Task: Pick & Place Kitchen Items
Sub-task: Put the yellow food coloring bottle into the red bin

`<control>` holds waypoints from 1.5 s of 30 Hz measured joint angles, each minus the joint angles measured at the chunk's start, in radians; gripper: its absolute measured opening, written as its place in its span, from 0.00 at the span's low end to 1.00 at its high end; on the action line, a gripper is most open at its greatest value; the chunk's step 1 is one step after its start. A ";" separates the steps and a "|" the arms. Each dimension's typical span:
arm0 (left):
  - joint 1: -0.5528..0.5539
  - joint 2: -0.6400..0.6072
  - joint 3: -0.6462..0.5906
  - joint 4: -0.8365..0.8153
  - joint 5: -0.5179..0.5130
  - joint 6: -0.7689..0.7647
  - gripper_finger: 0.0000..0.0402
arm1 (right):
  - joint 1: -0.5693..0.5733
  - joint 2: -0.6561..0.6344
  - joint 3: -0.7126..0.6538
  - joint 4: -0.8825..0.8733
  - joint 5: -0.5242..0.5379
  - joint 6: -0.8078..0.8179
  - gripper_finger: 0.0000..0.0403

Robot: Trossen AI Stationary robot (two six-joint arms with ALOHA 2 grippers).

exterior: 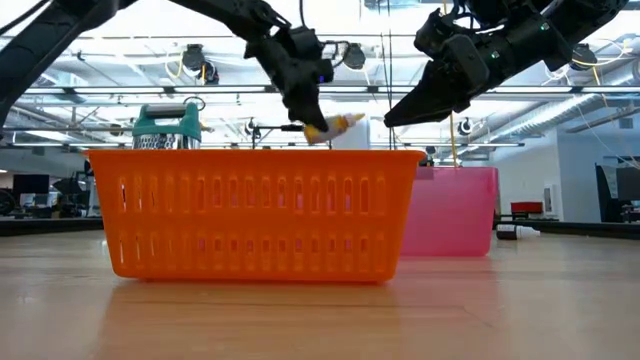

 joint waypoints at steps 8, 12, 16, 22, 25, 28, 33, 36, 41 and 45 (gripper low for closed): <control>-0.034 -0.126 -0.171 0.095 0.076 -0.012 0.14 | -0.010 0.000 0.000 0.055 0.198 0.030 0.35; -0.059 -0.257 -0.374 0.253 0.103 -0.047 0.14 | -0.033 0.000 0.000 0.151 0.206 0.033 0.35; -0.097 -0.412 -0.592 0.480 0.098 -0.104 0.16 | -0.051 0.001 0.000 0.250 0.204 0.031 0.35; -0.183 -0.596 -0.900 0.846 0.026 -0.179 0.16 | -0.080 0.013 0.000 0.441 0.041 0.010 0.35; -0.227 -0.638 -1.021 1.007 -0.052 -0.211 0.16 | -0.083 0.040 0.000 0.516 0.021 0.001 0.35; -0.267 -0.648 -1.103 1.148 -0.100 -0.245 0.16 | -0.083 0.094 0.000 0.627 0.020 -0.008 0.36; -0.316 -0.649 -1.158 1.259 -0.162 -0.257 0.17 | -0.081 0.177 0.000 0.733 0.014 -0.022 0.39; -0.342 -0.649 -1.168 1.277 -0.204 -0.255 0.17 | -0.085 0.209 0.000 0.800 -0.033 -0.016 0.42; -0.365 -0.649 -1.170 1.286 -0.255 -0.249 0.17 | -0.089 0.239 0.000 0.869 -0.049 -0.017 0.45; -0.383 -0.649 -1.170 1.291 -0.251 -0.249 0.17 | -0.098 0.258 0.001 0.884 -0.027 -0.011 0.45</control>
